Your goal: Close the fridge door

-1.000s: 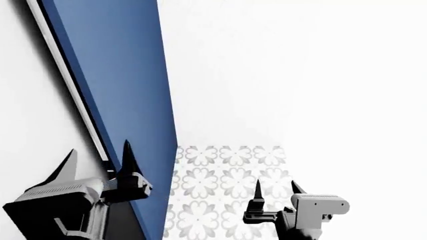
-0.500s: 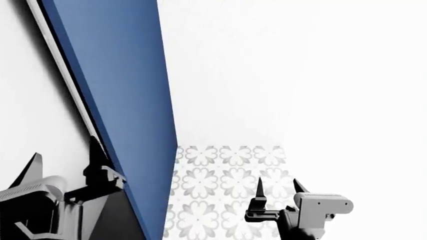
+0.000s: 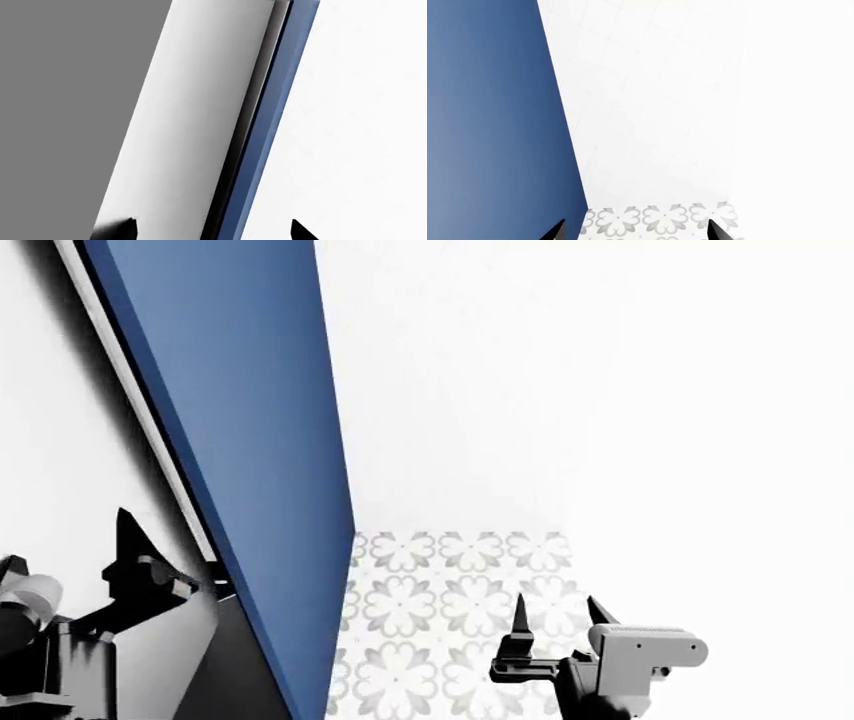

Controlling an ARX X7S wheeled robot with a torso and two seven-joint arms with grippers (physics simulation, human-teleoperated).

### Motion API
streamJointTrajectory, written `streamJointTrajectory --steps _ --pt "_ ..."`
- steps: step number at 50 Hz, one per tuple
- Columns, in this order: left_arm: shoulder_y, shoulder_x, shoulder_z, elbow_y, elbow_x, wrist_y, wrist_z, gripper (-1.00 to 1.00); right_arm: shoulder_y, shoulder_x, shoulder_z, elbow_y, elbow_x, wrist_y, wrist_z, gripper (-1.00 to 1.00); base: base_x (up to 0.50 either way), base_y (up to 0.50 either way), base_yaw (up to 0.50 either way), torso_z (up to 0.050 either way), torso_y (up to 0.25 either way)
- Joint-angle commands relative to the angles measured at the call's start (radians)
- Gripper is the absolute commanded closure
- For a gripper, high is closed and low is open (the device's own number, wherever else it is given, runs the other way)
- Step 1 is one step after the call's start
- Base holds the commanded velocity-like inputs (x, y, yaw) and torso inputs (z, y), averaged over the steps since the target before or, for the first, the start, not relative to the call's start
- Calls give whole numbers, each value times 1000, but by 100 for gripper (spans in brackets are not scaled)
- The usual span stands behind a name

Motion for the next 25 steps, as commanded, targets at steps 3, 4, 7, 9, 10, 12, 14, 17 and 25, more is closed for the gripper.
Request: streamJointTrajectory --steps 3,4,7,9,10,12,14,17,25 --pt "-11 -22 -100 -34 -66 -29 -57 -100 0 3 -5 -3 3 0 6 -100 0 0 0 0 0" --pt "-11 -21 -108 -37 -71 -29 -62 -100 0 4 -5 -2 3 -1 6 -100 0 0 0 0 0" --pt "-10 -23 -126 -43 -81 -30 -72 -100 1 4 -6 -2 3 -2 7 -100 0 0 0 0 0" --pt "-12 -25 -140 -50 -92 -34 -78 -100 1 5 -6 -2 4 -3 8 -100 0 0 0 0 0" --pt "-14 -27 -145 -53 -96 -35 -81 -100 1 5 -6 -1 4 -3 8 -100 0 0 0 0 0" --pt "-20 -32 -157 -58 -106 -39 -87 -100 1 6 -6 -1 4 -4 9 -100 0 0 0 0 0" --pt "-28 -39 -167 -60 -110 -43 -92 -100 1 6 -6 -1 4 -5 10 -100 0 0 0 0 0" --pt "-46 -54 -182 -67 -115 -49 -100 -100 2 7 -7 0 5 -6 10 -100 0 0 0 0 0" --pt "-110 -105 -221 -109 -125 -67 -109 -100 6 7 -7 8 5 -9 13 -100 0 0 0 0 0"
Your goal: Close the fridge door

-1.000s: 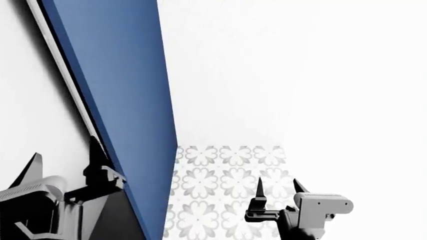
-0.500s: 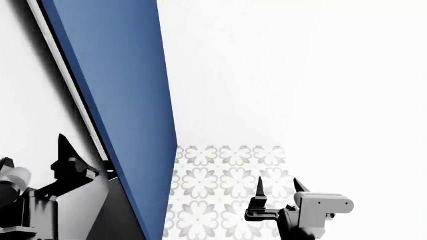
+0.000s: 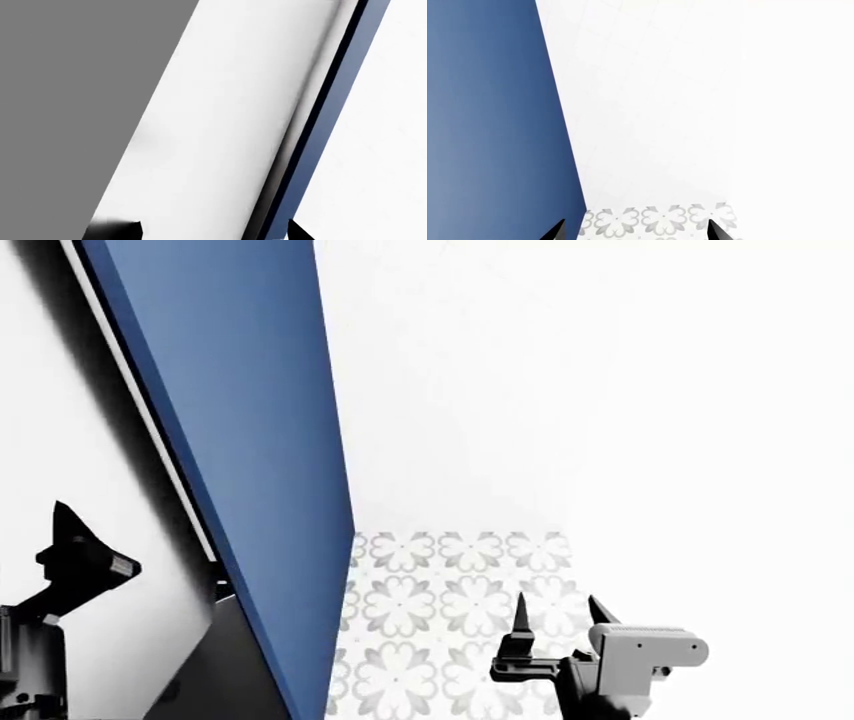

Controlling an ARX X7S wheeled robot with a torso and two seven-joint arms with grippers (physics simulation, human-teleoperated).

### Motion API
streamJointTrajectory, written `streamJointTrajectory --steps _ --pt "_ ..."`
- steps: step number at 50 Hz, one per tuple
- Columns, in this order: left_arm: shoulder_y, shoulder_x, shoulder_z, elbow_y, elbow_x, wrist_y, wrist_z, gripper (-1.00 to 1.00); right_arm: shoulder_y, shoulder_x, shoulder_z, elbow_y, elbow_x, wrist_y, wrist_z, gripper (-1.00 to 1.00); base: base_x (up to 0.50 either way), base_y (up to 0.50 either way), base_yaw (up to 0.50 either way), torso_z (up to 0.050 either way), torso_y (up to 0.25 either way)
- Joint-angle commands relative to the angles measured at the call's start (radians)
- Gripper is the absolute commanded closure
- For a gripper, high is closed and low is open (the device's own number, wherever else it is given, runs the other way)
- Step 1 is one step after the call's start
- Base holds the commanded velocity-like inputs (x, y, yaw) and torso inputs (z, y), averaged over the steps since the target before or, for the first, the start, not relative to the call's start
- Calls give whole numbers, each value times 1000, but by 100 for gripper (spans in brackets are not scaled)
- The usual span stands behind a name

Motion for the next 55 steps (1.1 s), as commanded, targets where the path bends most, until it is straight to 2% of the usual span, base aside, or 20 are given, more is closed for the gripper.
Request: streamJointTrajectory --steps 1,18,28,38,46,50,55 --pt "-72 -60 -102 -58 12 -34 -57 -100 4 2 -1 8 1 -5 4 -100 0 0 0 0 0" --pt "-169 -153 -198 -118 -11 -61 -88 -100 9 5 -4 11 3 -5 13 -100 0 0 0 0 0" --pt "-285 -207 -178 -229 7 -71 -74 -100 7 10 -3 8 6 -8 18 -100 0 0 0 0 0" --pt "-485 -292 -106 -377 79 -71 -50 -100 5 12 -6 9 7 -12 21 -100 0 0 0 0 0" --pt "-663 -344 -6 -503 165 -46 -14 -100 8 12 -9 11 7 -12 24 -100 0 0 0 0 0" --pt "-799 -336 95 -660 248 11 38 -100 8 12 -12 11 6 -13 25 -100 0 0 0 0 0" --pt "-1046 -290 235 -992 376 143 141 -100 5 14 -14 7 3 -16 28 -100 0 0 0 3 0"
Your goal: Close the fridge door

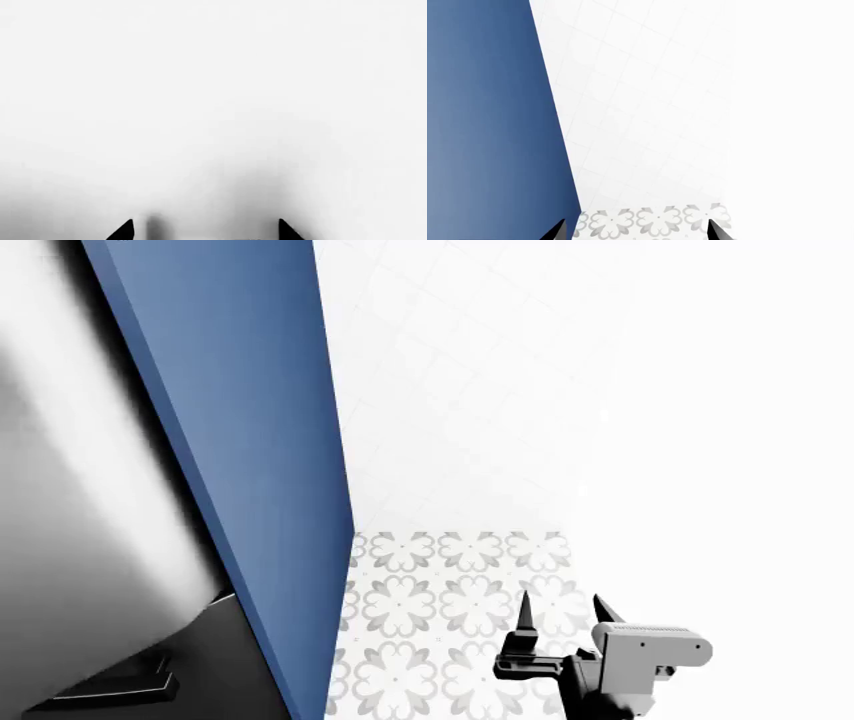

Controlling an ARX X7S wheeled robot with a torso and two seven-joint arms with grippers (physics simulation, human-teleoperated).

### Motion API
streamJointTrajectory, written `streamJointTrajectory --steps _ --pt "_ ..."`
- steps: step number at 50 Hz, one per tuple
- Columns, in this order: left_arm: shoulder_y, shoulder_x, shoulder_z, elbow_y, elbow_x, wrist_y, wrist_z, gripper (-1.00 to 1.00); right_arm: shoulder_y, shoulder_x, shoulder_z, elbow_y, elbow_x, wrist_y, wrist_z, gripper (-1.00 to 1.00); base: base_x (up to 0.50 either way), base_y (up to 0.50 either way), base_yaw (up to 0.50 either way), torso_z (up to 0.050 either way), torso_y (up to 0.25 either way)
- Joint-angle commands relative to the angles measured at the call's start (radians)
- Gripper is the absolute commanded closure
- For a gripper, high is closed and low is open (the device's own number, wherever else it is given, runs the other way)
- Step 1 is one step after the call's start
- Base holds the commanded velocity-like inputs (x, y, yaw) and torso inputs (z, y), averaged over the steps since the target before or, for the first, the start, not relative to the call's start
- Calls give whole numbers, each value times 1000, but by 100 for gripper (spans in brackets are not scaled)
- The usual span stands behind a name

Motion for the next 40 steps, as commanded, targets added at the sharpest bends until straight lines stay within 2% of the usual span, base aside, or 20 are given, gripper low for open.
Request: streamJointTrajectory --steps 1,11,13,16,21,26,33,40 --pt "-442 3 220 -520 213 192 196 -100 -3 3 -5 -3 -4 -6 5 -100 0 0 0 0 0" --pt "-855 85 377 -1087 404 476 311 -100 0 5 -9 -3 -7 -10 8 -100 0 0 0 0 0" --pt "-864 84 369 -1082 397 482 309 -100 -1 7 -8 -8 -6 -10 10 -100 0 0 0 0 0" --pt "-703 44 307 -778 326 351 248 -100 2 7 -7 -3 -5 -12 10 -100 0 0 0 0 0" --pt "-310 -17 130 -215 143 130 96 -100 5 4 -11 11 -6 -16 8 -100 0 0 0 0 0" --pt "49 -10 -28 125 -15 56 34 -100 5 4 -13 20 -7 -19 8 -100 0 0 0 0 0" --pt "402 48 -147 394 -97 58 14 -100 3 6 -17 21 -3 -19 6 -100 0 0 0 0 0" --pt "568 97 -169 498 -150 62 32 -100 -1 9 -19 14 -2 -20 9 -100 0 0 0 0 0"
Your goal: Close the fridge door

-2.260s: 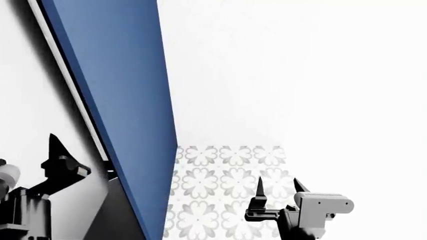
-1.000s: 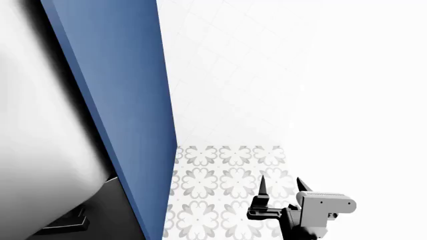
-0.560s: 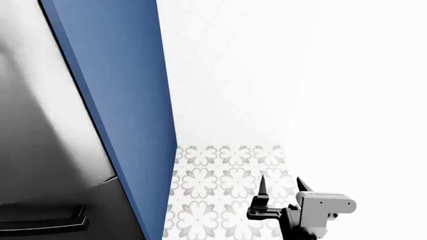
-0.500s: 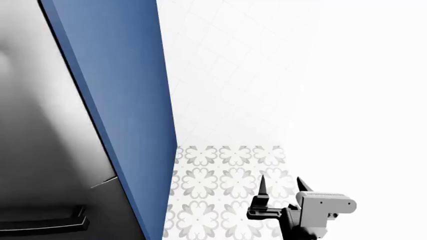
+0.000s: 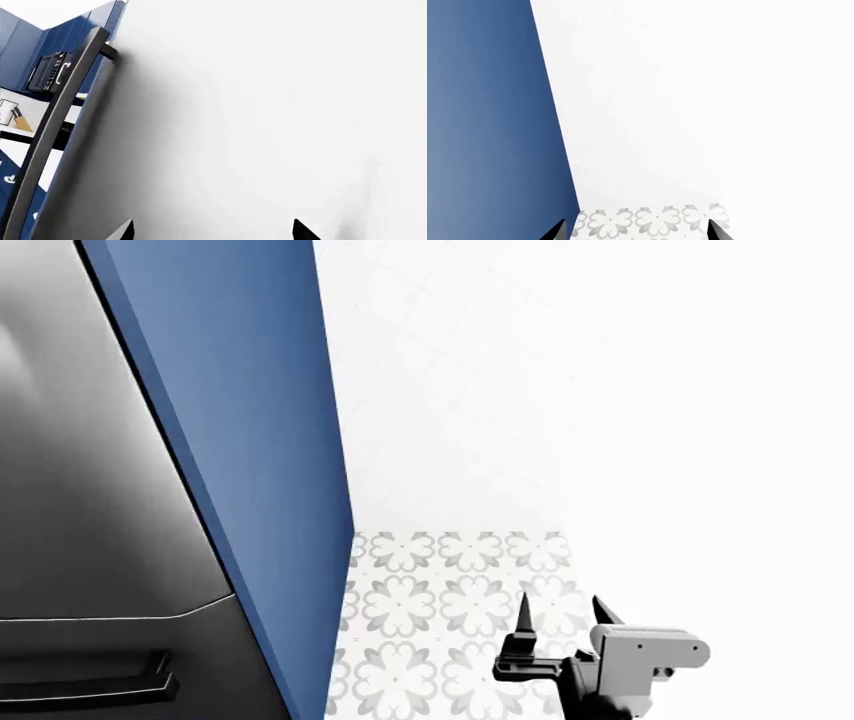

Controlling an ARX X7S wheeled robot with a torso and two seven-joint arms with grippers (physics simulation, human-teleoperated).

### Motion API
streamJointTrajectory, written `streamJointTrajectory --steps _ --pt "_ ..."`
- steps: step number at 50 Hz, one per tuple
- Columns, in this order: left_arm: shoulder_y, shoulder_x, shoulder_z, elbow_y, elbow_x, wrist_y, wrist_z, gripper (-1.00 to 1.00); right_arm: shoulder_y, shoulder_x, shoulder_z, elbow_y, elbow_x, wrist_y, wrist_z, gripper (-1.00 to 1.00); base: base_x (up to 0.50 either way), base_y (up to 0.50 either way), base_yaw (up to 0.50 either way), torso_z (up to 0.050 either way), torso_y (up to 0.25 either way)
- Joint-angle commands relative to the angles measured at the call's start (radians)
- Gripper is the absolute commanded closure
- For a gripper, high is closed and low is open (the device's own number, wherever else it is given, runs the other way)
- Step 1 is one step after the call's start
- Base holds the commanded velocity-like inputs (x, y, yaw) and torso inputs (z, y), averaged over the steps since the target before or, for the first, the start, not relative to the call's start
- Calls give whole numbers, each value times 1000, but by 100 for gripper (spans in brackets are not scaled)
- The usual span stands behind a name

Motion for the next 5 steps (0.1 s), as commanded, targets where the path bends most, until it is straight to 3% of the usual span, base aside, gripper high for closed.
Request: streamJointTrajectory --steps 1,5 --pt "378 62 -100 304 -111 -26 -14 -100 -4 4 -4 -3 2 -2 2 -100 0 0 0 0 0" --pt "439 101 -52 296 -81 1 21 -100 -5 4 -6 -5 2 -1 4 -100 0 0 0 0 0"
